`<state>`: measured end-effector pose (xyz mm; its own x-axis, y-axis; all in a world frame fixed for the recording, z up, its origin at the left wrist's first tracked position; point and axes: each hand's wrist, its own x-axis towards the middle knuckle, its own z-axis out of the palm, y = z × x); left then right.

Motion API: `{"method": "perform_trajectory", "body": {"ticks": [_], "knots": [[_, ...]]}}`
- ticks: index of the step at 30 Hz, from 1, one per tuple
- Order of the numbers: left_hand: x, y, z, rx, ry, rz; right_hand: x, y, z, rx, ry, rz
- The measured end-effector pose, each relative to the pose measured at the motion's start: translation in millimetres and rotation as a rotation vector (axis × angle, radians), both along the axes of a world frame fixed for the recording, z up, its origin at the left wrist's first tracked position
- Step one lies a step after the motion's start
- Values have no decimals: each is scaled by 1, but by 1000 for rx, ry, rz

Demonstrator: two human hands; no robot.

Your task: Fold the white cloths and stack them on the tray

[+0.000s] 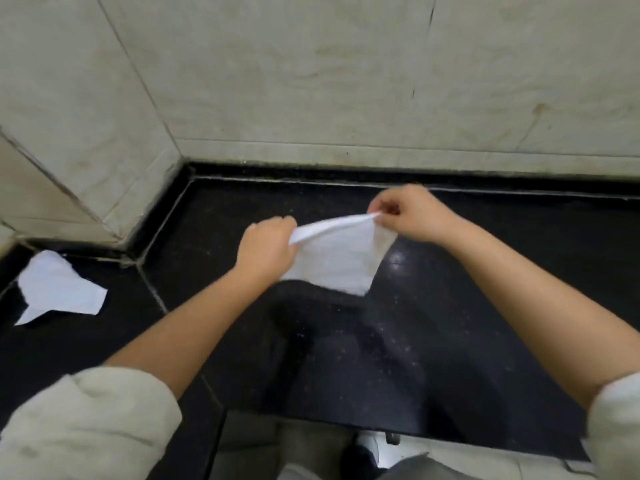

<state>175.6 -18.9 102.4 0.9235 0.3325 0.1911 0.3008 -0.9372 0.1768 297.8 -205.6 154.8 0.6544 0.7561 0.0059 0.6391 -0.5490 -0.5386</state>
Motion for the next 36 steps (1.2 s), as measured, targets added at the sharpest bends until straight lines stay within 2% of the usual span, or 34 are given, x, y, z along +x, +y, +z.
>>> {"method": "perform_trajectory", "body": {"ticks": [3,4,6,9,11,15,17,20,23,26,31,36], "knots": [[23,0,17,-394,-82,-31,12,-6,2,159,-49,-69],[27,2,20,-488,-36,-60,12,-9,0,193,-37,-75],[31,2,16,-558,154,-195,13,-19,-8,189,-22,-53],[27,-2,-9,-526,441,-352,6,-35,-36,3,-107,87],[18,-7,-42,-510,552,-361,-6,-44,-60,-87,-69,173],[0,-22,-92,-304,582,-382,-33,-58,-96,-129,146,158],[-6,-29,-99,-144,556,-384,-42,-62,-108,-154,207,141],[-15,-27,-108,-50,483,-314,-54,-68,-119,-188,295,95],[-27,-17,-117,-71,374,-316,-64,-73,-126,-221,355,64],[-36,-8,-122,-75,304,-440,-70,-73,-133,-254,401,29],[-44,8,-116,-71,563,-610,-66,-71,-139,-268,507,-72],[-30,17,-114,-159,630,-454,-47,-53,-144,-318,532,-151]]}}
